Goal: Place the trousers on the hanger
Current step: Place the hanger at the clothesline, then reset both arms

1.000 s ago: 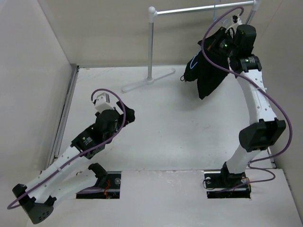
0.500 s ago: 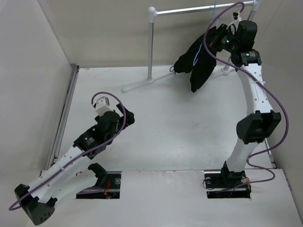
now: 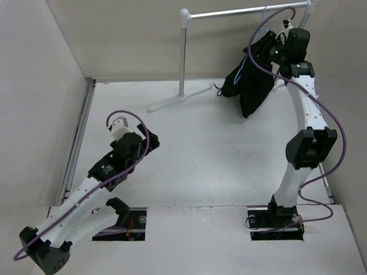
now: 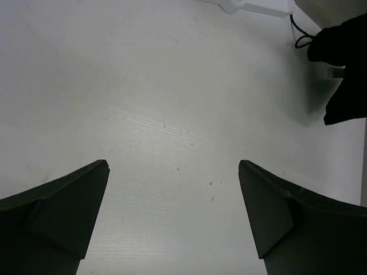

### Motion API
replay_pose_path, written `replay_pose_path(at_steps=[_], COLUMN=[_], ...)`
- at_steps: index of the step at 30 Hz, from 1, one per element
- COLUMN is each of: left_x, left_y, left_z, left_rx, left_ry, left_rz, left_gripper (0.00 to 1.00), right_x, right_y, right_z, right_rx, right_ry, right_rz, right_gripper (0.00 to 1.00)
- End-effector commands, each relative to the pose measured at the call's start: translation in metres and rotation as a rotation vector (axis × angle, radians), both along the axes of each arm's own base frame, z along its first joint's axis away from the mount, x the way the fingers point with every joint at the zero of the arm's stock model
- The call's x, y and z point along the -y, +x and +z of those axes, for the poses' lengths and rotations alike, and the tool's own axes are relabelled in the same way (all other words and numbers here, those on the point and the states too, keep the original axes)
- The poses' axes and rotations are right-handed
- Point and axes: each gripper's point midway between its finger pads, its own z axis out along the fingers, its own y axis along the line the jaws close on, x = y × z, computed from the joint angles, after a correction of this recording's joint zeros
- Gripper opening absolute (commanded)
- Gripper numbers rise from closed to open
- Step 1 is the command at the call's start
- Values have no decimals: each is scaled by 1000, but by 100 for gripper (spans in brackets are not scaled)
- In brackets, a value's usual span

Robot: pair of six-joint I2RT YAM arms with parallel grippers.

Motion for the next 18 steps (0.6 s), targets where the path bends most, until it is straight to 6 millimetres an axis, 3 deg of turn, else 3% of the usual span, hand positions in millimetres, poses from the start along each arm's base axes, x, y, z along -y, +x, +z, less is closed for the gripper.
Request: replay_pose_path(at_steps=[1,3,8,13,18], left_x=[-14,-18,-25,-29,-22], left_y=[1,2,4,14,24], left_z=[-1,-1,6,25,43], left_rx=[-3,-4,4,32,49], left_ry=[11,6,-17,-33,-25], left_rz=[52,64,82,96,61], left_gripper=[100,100,100,100,100], right_x=[17,20,26,35,50], right_y=[-4,-6,-20,-46,-87], right_z=[48,52,66,76,60], right_rx=[162,168,194,204,172], right_ry=[-30,-32,-41,-48,-49], right_rz=[-52,-68,-109,-170,-279], right_gripper=[45,65,98,100,100])
